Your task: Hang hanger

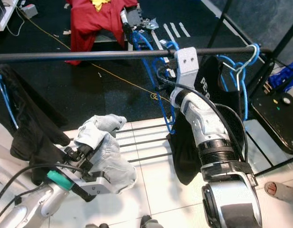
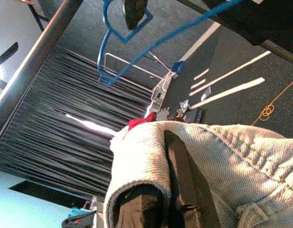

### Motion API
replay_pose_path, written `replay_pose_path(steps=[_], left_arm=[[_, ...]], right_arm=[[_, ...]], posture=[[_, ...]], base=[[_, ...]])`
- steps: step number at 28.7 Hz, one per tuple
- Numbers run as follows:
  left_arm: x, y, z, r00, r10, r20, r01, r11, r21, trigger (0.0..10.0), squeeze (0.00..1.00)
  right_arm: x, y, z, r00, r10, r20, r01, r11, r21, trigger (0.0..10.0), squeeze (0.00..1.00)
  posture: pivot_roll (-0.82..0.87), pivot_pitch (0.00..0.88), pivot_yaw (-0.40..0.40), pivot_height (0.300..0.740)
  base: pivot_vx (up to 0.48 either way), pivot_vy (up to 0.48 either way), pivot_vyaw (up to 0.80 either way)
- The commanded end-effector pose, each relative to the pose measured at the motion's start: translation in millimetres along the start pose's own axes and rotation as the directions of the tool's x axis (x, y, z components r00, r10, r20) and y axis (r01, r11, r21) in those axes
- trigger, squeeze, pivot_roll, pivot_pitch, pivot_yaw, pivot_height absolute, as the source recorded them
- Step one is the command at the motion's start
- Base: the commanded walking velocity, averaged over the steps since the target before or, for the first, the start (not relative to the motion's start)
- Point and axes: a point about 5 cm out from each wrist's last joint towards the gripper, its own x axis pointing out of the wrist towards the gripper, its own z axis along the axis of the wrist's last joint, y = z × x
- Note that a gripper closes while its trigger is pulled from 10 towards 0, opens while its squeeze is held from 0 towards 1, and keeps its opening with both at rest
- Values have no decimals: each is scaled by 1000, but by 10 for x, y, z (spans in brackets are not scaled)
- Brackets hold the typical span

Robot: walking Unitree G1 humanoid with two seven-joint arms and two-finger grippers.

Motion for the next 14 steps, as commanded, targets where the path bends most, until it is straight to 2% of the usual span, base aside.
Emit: replay_pose_path(steps=[1,6,7,12,13,14], left_arm=[[-19,22,53,1000,19,6,-19,1000,-7,10000,0],[-29,21,59,1000,21,-1,-21,1000,-8,10000,0],[-32,17,66,1000,21,-5,-21,1000,-10,10000,0],[-27,12,73,1000,23,-6,-23,1000,-12,10000,0],[-15,9,78,1000,24,-4,-24,1000,-15,10000,0],[-15,9,78,1000,24,-4,-24,1000,-15,10000,0]], right_arm=[[63,45,-50,1000,7,-14,-7,1000,5,10000,0],[97,95,-108,999,23,-38,-23,1000,-2,10000,4],[101,126,-182,997,37,-61,-38,999,-11,10000,1000],[95,135,-240,996,42,-73,-44,999,-17,10000,1000],[50,150,-280,997,57,-60,-59,998,-28,10000,792],[50,150,-280,997,57,-60,-59,998,-28,10000,792]], posture=[[-23,172,3,740],[-21,174,0,740],[-24,176,-1,740],[-33,177,2,740],[-38,178,7,740],[-38,178,7,740]], base=[[0,0,0],[0,0,0],[0,0,0],[0,0,0],[0,0,0],[0,0,0]])
